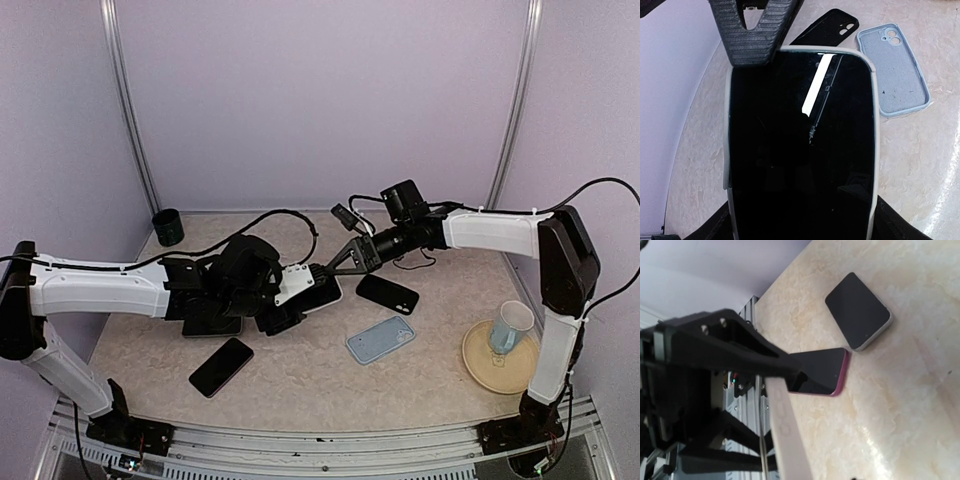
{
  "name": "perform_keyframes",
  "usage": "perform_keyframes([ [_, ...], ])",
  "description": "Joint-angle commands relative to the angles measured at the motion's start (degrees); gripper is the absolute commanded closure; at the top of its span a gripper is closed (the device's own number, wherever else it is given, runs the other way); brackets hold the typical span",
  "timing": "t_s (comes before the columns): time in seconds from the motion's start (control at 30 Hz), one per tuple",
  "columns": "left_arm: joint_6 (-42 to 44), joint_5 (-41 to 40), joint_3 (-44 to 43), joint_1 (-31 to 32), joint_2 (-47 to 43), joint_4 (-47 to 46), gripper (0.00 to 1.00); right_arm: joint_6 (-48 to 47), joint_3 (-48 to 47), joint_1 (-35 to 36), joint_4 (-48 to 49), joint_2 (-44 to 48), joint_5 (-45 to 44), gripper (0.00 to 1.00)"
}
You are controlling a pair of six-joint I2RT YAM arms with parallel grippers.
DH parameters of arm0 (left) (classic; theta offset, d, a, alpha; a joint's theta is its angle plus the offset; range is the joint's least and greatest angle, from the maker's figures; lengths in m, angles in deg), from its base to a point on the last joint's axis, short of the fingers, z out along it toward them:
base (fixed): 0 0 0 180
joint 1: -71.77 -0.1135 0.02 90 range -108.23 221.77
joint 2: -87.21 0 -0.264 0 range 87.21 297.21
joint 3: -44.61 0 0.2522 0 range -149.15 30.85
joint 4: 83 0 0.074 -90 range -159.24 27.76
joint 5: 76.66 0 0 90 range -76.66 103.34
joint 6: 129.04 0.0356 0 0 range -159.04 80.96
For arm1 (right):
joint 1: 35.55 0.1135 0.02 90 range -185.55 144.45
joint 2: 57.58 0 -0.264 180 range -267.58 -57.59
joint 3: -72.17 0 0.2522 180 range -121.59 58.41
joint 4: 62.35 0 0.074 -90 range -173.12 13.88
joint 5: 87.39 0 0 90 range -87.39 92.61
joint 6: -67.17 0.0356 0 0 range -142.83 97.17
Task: Put the phone into the phone case
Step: Place the phone with the phone case at the corner of the board.
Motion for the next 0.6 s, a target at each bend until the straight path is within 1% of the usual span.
perform_keyframes([
  [0.0, -1.9, -1.4, -2.4, -1.6, -0.2, -1.5, 0.59, -0.9, -1.0, 0.6, -0.8, -0.4, -1.0, 0.58],
  [0.07, -2.5, -2.1, -2.9, -2.6, 0.3, -1.3, 0.59, -1.0, -0.8, 0.5, -0.7, -0.1, -1.9, 0.53],
  [0.17, -4.0, -1.9, -4.4, -4.3, 1.3, -0.3, 0.59, -1.2, -0.3, 0.5, -0.4, 1.2, -4.8, 0.36],
  [0.2, -4.5, -1.5, -4.9, -5.1, 1.5, 0.2, 0.59, -1.4, -0.2, 0.5, -0.4, 1.8, -5.9, 0.21],
  [0.23, -4.9, -1.3, -5.3, -5.8, 1.7, 0.5, 0.59, -1.6, 0.1, 0.4, -0.1, 2.5, -6.9, 0.03],
  [0.3, -5.6, -1.3, -6.1, -7.1, 2.0, 1.1, 0.58, -1.7, 0.7, 0.2, 0.4, 3.7, -8.7, 0.00],
  [0.57, -10.7, -1.2, -11.1, -13.8, 4.6, 5.2, 0.58, -0.2, 3.3, -1.2, 1.6, 6.2, -15.3, 0.00],
])
